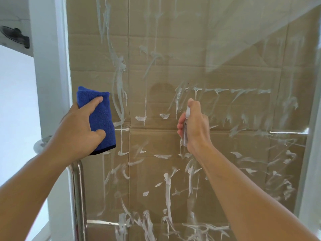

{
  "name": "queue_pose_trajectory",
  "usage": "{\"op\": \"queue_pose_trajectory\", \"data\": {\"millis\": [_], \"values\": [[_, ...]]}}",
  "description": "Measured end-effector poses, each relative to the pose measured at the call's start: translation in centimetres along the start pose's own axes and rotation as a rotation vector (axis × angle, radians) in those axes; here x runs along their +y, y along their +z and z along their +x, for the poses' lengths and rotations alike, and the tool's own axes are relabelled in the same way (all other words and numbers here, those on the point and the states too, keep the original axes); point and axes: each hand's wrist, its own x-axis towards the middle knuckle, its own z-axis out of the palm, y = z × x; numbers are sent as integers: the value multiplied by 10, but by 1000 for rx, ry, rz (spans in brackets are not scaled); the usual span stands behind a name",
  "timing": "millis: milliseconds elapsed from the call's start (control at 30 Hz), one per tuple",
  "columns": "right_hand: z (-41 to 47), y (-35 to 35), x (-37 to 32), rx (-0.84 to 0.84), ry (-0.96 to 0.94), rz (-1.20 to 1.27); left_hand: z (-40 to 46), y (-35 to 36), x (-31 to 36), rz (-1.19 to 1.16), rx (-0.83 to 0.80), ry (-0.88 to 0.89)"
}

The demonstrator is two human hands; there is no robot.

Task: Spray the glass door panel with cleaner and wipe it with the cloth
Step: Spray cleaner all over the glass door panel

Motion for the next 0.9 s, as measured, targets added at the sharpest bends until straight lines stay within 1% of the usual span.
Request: {"op": "queue_pose_trajectory", "data": {"millis": [100,200,300,400,600,733,900], "values": [[-5,5,7,-5,1,-27,-1,-2,-7,7,27,-8],[-12,13,23,10,-41,-78,-3,-1,-11,-2,35,-17],[-21,20,41,-31,-48,-133,-5,1,-16,3,33,-19],[-28,32,51,-67,-34,-143,-7,1,-22,0,71,-30],[-39,62,64,-46,-50,-166,-13,9,-35,-30,90,-49],[-47,81,71,-115,-19,-149,-14,5,-43,-14,101,-25],[-58,103,86,-127,-16,-189,-7,-9,-50,-1,149,28]]}}
